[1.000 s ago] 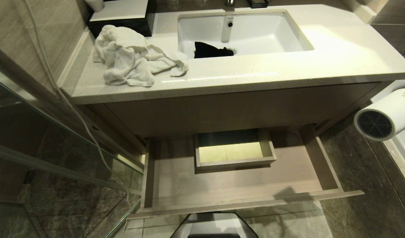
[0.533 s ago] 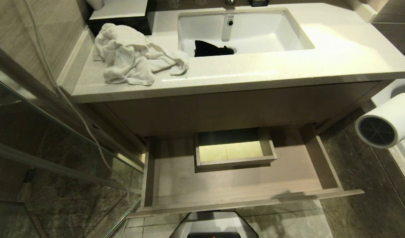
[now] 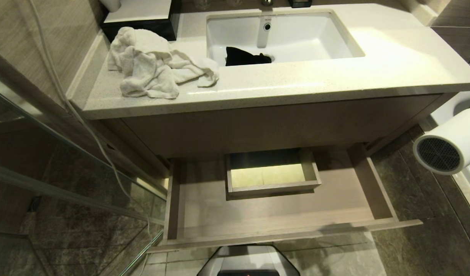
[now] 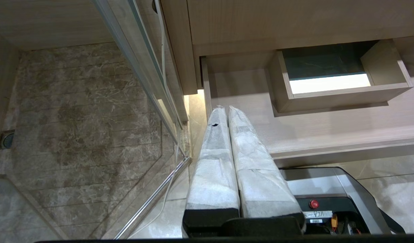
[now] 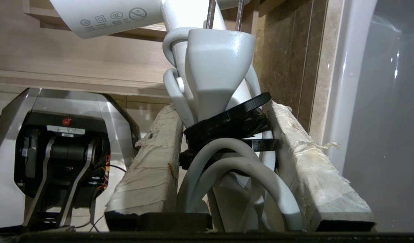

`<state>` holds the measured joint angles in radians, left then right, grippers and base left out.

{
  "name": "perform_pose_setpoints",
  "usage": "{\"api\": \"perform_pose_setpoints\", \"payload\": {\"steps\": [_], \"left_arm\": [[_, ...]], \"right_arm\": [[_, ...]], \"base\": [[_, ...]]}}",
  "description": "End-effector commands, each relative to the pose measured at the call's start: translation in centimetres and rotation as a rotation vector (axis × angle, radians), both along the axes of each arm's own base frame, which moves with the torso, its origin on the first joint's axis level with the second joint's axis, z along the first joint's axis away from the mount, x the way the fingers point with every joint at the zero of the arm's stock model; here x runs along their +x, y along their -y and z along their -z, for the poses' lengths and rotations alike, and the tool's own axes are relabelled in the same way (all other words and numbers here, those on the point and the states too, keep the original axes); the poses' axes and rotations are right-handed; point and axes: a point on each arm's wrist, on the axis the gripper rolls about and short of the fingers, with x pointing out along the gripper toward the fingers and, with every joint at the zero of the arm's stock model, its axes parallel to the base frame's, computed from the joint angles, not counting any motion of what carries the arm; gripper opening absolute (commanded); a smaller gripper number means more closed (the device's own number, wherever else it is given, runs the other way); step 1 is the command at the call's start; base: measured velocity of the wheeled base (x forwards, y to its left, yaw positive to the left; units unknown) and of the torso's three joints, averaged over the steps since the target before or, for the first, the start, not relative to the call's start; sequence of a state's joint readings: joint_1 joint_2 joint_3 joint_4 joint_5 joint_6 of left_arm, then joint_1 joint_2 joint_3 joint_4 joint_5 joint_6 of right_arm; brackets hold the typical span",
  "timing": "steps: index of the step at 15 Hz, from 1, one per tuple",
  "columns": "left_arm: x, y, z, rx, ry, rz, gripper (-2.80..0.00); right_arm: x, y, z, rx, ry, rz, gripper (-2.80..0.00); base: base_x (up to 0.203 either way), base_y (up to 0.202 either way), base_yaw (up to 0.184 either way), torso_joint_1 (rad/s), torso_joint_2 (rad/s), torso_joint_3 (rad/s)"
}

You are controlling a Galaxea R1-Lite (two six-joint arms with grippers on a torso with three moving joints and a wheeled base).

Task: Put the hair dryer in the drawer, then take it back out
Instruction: Put it into the drawer

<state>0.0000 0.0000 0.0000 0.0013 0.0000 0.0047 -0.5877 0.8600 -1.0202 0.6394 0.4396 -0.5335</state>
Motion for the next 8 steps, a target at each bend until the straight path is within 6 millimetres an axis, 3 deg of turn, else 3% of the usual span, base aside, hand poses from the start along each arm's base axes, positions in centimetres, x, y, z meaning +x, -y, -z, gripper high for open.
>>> {"api": "perform_pose_setpoints", "payload": {"steps": [1,8], "left_arm": [[0.00,0.00,0.01,0.000,-0.001,0.000,-2.80],[0.01,0.00,0.05,0.000,-0.002,0.000,-2.80]], "right_arm": [[-0.08,-0.06,0.15,-0.001,-0.003,-0.005,-2.80],[-0.25,-0.18,0.35,0.002,-0.010,-0.008,-2.80]], "base": [[0.000,0.000,0.000,-0.138,0.27,0.112],[0.000,0.000,0.000,-0.192,0.34,0.149]]}}
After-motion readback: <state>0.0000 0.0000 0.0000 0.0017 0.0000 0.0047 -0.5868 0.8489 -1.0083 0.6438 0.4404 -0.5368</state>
